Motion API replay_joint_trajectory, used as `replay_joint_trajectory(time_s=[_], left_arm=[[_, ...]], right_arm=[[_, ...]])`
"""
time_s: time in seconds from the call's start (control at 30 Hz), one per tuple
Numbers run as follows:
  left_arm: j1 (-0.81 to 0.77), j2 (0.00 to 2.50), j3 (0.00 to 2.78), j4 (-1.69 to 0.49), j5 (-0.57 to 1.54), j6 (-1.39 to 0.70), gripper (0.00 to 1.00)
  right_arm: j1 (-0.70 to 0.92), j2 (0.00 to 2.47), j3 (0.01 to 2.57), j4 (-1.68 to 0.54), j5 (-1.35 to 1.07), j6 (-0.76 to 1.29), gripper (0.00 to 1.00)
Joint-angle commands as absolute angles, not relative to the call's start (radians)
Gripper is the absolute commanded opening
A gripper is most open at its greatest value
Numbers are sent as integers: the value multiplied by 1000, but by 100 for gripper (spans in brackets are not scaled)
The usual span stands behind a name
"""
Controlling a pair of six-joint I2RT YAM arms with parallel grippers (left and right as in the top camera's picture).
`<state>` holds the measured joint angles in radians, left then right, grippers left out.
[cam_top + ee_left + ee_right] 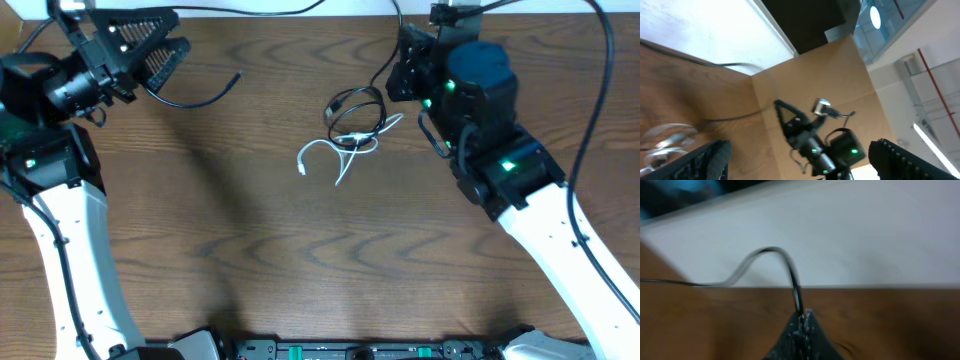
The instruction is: Untangle cables
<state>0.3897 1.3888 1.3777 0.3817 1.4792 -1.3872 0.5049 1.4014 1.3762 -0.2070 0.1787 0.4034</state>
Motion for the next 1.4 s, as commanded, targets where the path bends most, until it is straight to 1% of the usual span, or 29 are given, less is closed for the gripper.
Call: replay_joint_trajectory(time_s=[0.0, 0.07, 0.13, 0.23, 0.4, 0.47, 0.5, 0.6, 0.67, 0.73, 0.83, 0.9, 0.93, 0.97, 1.0, 1.03, 1.07, 1.1, 1.17, 1.23, 1.3, 1.37], left_arm=[[364, 1415, 1391, 370, 1415, -1365, 93], [352, 1426, 1391, 337, 1385, -1359, 93], [337, 1431, 1391, 270, 1332, -1309, 94], [323, 1431, 1391, 106, 1231, -1143, 94], [299, 1431, 1391, -293, 1056, -818, 94], [275, 1431, 1391, -406, 1009, -707, 94], [263, 1431, 1391, -440, 998, -666, 94], [210, 1431, 1391, -543, 910, -563, 94], [182, 1431, 1391, -605, 789, -523, 94], [154, 1431, 1391, -690, 560, -495, 94], [125, 1431, 1391, -811, 217, -494, 94], [118, 1431, 1391, -866, 79, -494, 94], [118, 1431, 1391, -887, 43, -494, 94], [118, 1431, 1391, -905, 35, -493, 94], [118, 1431, 1391, -916, 40, -494, 94], [118, 1431, 1391, -923, 55, -493, 94], [117, 1431, 1391, -928, 85, -493, 98], [113, 1431, 1391, -936, 123, -493, 98], [105, 1431, 1391, -949, 218, -490, 98], [88, 1433, 1391, -944, 249, -490, 98], [69, 1436, 1391, -936, 250, -490, 99], [44, 1446, 1391, -928, 250, -490, 100]], right_arm=[[495, 1437, 1385, -228, 235, 474, 1], [490, 1441, 1385, -228, 157, 475, 1], [490, 1440, 1385, -224, 123, 475, 1], [490, 1438, 1385, -224, 120, 475, 1], [476, 1440, 1385, -258, 120, 450, 1], [466, 1447, 1385, -292, 120, 432, 1], [459, 1456, 1385, -311, 120, 432, 2], [444, 1494, 1385, -362, 115, 432, 9], [437, 1529, 1385, -390, 89, 432, 13], [428, 1569, 1385, -422, 50, 432, 18], [414, 1633, 1385, -459, -4, 432, 20], [410, 1671, 1385, -469, -22, 432, 21], [409, 1684, 1385, -470, -29, 432, 25], [409, 1700, 1385, -469, -39, 433, 31], [409, 1713, 1385, -467, -52, 433, 41], [409, 1726, 1385, -463, -70, 433, 48], [409, 1740, 1385, -461, -88, 433, 58], [409, 1750, 1385, -460, -99, 433, 63], [409, 1779, 1385, -458, -123, 433, 69], [413, 1815, 1385, -443, -174, 433, 75], [420, 1851, 1385, -422, -230, 432, 79], [428, 1893, 1385, -402, -274, 433, 79]])
